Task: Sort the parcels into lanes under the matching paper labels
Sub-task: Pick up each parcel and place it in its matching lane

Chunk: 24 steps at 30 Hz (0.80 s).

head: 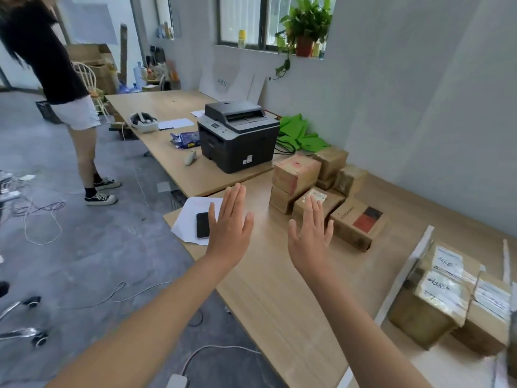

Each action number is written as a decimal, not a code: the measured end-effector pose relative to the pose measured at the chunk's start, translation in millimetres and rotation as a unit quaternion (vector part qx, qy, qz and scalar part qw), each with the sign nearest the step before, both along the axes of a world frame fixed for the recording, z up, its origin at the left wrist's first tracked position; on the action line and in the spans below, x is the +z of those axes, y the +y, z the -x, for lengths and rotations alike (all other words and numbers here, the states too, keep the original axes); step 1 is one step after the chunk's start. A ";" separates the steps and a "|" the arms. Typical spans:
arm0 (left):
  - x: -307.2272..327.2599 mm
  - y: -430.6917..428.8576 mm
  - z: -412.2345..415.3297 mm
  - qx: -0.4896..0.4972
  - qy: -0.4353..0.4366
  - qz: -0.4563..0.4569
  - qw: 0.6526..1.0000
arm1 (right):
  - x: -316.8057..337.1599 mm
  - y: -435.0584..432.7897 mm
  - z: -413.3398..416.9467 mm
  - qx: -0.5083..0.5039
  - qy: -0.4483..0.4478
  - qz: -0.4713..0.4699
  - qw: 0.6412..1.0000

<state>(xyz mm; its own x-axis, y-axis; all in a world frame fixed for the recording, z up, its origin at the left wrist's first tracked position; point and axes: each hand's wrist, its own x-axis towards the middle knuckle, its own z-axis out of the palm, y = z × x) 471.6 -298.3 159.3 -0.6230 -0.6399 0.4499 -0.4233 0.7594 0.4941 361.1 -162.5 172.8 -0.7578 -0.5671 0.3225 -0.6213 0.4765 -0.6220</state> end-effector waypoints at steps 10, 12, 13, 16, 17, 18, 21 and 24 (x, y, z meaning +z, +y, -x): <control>-6.2 -113.0 96.7 -0.028 -0.027 0.025 0.999 | -18.9 -111.7 100.0 -0.021 -0.057 0.022 0.998; -14.4 -119.8 117.5 -0.037 -0.030 -0.001 0.999 | -20.4 -125.0 114.8 -0.028 -0.072 0.013 0.997; -20.4 -123.1 127.0 -0.044 -0.042 -0.014 0.998 | -21.2 -129.9 120.6 -0.026 -0.078 0.006 0.997; -37.1 -136.8 156.9 -0.058 -0.061 -0.034 0.996 | -30.0 -142.2 140.4 -0.021 -0.081 -0.016 0.996; -41.1 -141.7 167.8 -0.061 -0.059 -0.049 0.995 | -33.5 -145.7 149.2 -0.025 -0.085 -0.018 0.996; -44.4 -146.1 178.8 -0.066 -0.057 -0.067 0.994 | -36.2 -148.1 158.2 -0.032 -0.092 -0.016 0.995; -50.6 -158.8 211.4 -0.086 -0.056 -0.119 0.988 | -44.0 -148.9 186.8 -0.071 -0.112 -0.003 0.991; -60.2 -184.1 238.5 -0.090 -0.044 -0.208 0.973 | -49.4 -142.4 213.8 -0.107 -0.131 -0.012 0.986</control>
<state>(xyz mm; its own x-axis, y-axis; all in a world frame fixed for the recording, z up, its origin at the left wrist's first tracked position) 233.1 -482.4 99.1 -0.7654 -0.6331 0.1155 -0.3567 0.5667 0.7427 147.4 -304.9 123.4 -0.9166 -0.3897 0.0891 -0.3246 0.5953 -0.7350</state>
